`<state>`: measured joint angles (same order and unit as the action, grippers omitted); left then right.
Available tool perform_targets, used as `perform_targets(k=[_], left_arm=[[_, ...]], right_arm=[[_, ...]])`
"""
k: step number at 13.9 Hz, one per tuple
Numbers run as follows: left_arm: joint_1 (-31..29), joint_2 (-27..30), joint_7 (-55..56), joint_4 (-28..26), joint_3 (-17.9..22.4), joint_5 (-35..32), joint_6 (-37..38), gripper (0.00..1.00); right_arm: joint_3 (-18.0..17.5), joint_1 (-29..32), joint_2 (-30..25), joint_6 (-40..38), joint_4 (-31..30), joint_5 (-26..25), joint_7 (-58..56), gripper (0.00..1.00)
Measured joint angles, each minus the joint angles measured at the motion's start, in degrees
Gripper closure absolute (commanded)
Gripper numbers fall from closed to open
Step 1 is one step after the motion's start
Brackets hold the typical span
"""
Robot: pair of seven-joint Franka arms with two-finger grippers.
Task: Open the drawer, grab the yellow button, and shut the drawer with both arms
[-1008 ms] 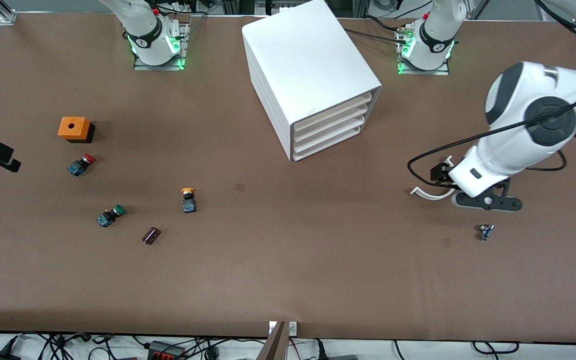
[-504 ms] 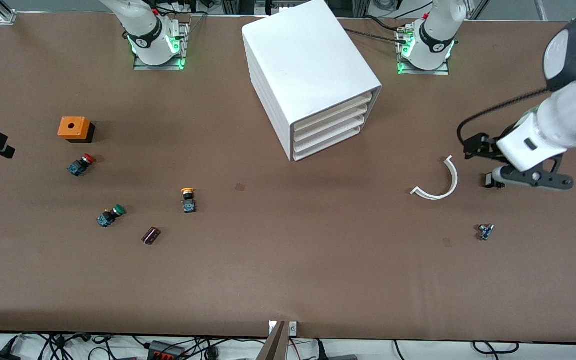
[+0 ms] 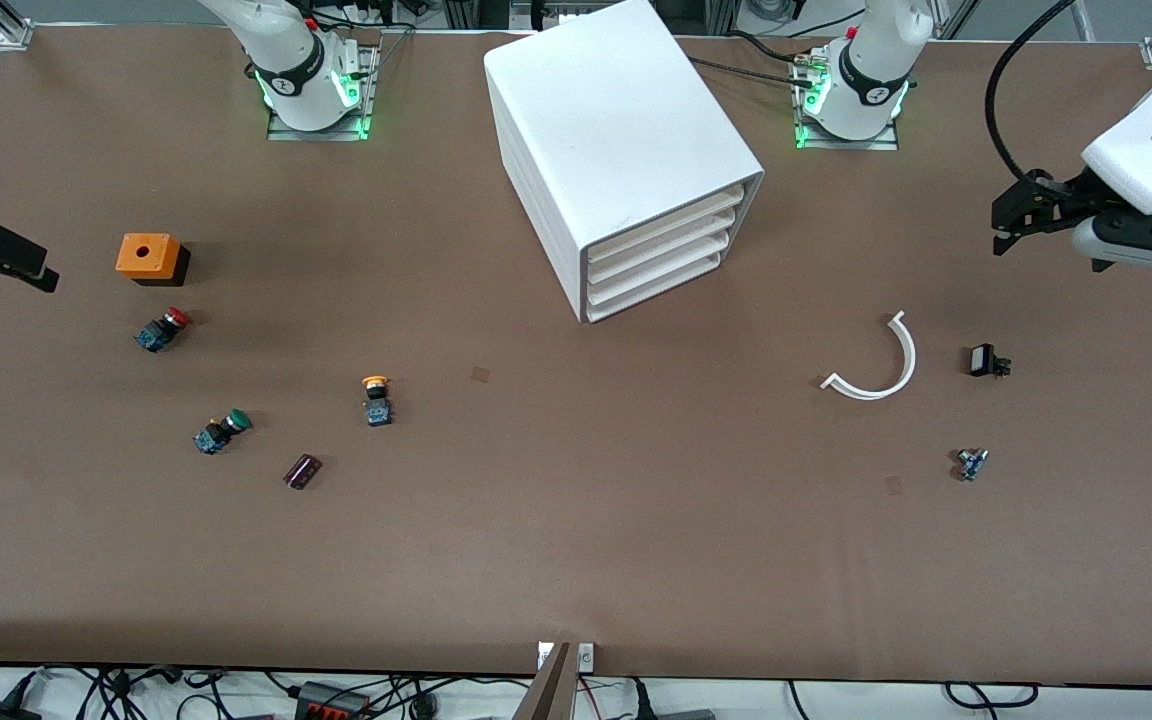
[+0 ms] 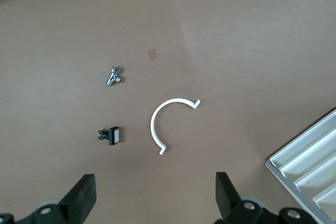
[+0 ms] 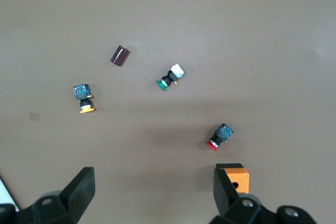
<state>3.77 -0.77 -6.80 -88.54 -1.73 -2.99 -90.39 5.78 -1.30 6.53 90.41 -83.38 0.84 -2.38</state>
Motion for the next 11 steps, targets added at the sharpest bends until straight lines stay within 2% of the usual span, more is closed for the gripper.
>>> perform_targets(k=[4,11], left_arm=[[-0.8,0.0,0.4,-1.8,0.5,0.3,-0.6,0.00],[-1.0,0.0,2.1,-1.9,0.7,0.6,-2.6,0.00]], right_arm=[[-0.2,-0.3,-1.1,0.1,-1.5,0.0,0.0,0.00],[-0.2,-0.3,-1.1,0.4,-1.5,-0.7,0.0,0.00]])
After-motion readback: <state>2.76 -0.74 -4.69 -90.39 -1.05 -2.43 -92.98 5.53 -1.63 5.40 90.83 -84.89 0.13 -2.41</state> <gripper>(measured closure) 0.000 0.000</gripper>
